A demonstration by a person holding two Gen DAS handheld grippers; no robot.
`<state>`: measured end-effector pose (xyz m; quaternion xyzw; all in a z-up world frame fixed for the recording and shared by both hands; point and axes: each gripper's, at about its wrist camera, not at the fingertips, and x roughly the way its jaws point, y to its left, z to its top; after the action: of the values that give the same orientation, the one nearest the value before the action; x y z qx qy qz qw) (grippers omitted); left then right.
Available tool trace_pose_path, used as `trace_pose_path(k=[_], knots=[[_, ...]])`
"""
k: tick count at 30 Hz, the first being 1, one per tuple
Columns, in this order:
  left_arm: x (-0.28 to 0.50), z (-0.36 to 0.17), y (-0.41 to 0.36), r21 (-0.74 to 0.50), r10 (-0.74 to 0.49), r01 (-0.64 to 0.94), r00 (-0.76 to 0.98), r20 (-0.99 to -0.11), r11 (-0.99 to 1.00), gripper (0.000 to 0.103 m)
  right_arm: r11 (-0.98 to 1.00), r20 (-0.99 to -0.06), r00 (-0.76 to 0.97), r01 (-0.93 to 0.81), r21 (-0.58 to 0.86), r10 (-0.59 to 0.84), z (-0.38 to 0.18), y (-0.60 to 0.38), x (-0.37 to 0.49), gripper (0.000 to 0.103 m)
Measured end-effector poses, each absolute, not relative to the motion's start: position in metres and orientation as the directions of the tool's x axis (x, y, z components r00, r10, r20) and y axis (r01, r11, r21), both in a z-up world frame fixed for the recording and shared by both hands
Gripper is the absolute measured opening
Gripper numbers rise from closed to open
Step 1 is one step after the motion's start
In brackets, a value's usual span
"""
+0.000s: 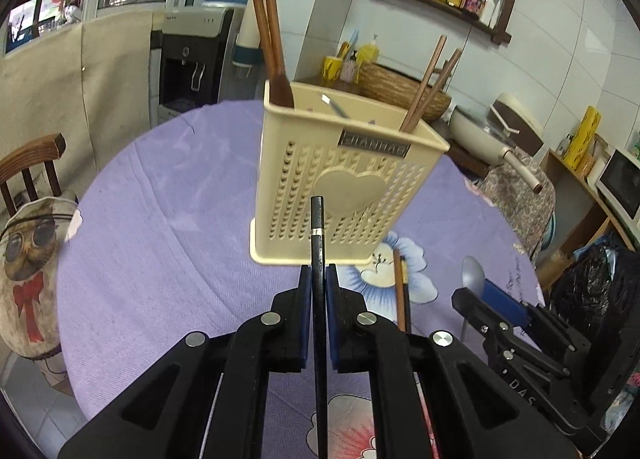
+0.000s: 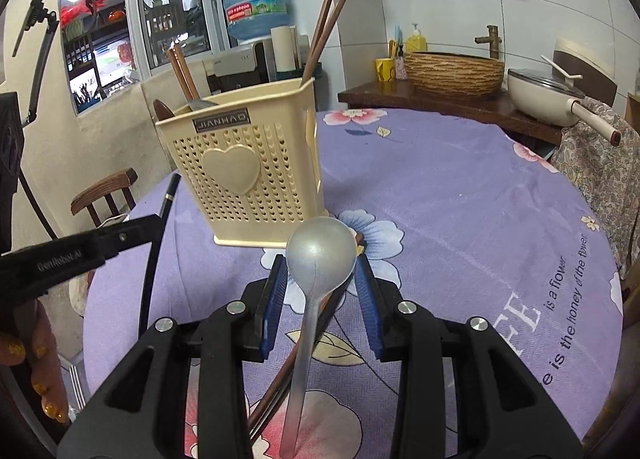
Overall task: Organize utensils
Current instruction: 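Lift the black chopstick and silver spoon over the holder and lower them in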
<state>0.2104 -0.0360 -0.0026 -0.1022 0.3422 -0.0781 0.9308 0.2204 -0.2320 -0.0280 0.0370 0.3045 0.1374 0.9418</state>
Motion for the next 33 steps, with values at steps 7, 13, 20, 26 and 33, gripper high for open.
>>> trace_pose_path(k=[7,13,20,26,33], knots=[[0.196,0.022,-0.034,-0.244,-0.213,0.085,0.799,-0.562,0.966,0.007,0.958,-0.545,0.789,-0.246,0.145,0.285,-0.021,-0.231,0.211,0.035],[0.186,0.039,-0.029,-0.241,-0.205,0.088,0.829,-0.520,0.966,0.007,0.959,-0.531,0.799,-0.243,0.143,0.282,-0.015,-0.231,0.205,0.035],[0.180,0.046,-0.025,-0.257,-0.215,0.094,0.841,-0.497,0.962,0.007,0.961,-0.525,0.805,-0.239,0.142,0.278,-0.013,-0.233,0.201,0.035],[0.178,0.049,-0.020,-0.274,-0.234,0.108,0.842,-0.485,0.956,0.007,0.959,-0.513,0.811,-0.246,0.137,0.281,-0.008,-0.233,0.199,0.035],[0.177,0.055,-0.014,-0.290,-0.253,0.123,0.846,-0.470,0.949,0.007,0.953,-0.511,0.805,-0.264,0.149,0.303,-0.003,-0.236,0.202,0.035]])
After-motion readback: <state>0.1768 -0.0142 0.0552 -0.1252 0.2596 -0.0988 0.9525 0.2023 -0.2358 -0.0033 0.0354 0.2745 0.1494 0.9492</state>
